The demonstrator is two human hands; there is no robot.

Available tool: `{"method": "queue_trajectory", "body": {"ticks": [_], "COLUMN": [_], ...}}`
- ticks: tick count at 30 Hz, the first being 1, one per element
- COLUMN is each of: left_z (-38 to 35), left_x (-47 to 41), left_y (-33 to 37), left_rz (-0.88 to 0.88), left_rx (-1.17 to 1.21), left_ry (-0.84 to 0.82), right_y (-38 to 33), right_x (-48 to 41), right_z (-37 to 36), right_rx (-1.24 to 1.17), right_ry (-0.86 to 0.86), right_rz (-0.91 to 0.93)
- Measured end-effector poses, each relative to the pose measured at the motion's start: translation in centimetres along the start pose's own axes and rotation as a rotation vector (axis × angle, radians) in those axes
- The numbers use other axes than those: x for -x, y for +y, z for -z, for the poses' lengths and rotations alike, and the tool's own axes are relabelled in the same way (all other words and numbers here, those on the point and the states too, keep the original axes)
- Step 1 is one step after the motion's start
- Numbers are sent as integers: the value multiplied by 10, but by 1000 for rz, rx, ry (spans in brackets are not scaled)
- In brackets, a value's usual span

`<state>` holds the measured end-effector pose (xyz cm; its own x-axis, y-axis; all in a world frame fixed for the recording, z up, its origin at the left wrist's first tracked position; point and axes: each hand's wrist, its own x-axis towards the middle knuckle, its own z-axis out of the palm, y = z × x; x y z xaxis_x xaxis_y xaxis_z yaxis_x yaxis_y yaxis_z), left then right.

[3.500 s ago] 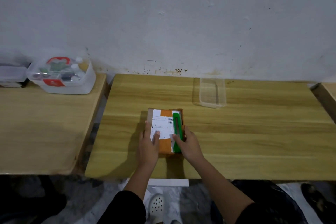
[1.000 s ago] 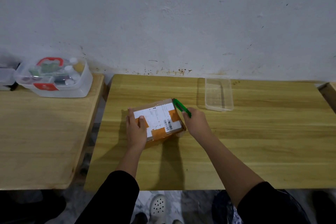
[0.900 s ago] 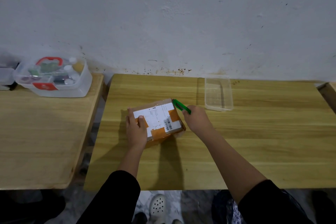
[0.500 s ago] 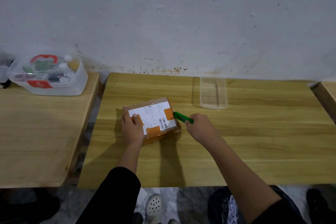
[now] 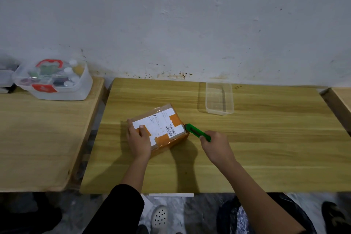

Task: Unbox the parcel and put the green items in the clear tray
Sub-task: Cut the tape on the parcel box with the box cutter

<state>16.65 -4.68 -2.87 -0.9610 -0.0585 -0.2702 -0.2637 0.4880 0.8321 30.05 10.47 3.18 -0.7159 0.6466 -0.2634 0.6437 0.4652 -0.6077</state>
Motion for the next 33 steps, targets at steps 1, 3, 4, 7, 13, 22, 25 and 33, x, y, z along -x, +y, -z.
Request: {"method": "queue_trajectory", "body": {"ticks": [1,3,4,7,13,22,25,33], "left_z": [0,4,7,18,33,-1,-8,-14], "left_x": [4,8,5,-8,-26,45,53,51], "left_y": [-2,-7,-9,-7,2,9,-6,-15], "left_rz": [-12,-88,-165,-398,-534,-261,-277,-223], "left_rx": [-34,-180,-272,-509,-868,-739,-583,-251], "left_ry": [11,31,20,-138,-341,-175,-229,-358], "right_y": [1,3,3,2,3,4,5,7], "right_x": [0,0,-1,-4,-7,-4,-3,0], "right_z": [1,2,2,3,2,-2,0,2], "right_rx": [-37,-107,-145,-241,-288,-264,-247,-168], "right_ry": [19,57,70,78,46,73,80,71], "right_rz": [-3,-9,-17,-39,-48,-80,-88,-50]}}
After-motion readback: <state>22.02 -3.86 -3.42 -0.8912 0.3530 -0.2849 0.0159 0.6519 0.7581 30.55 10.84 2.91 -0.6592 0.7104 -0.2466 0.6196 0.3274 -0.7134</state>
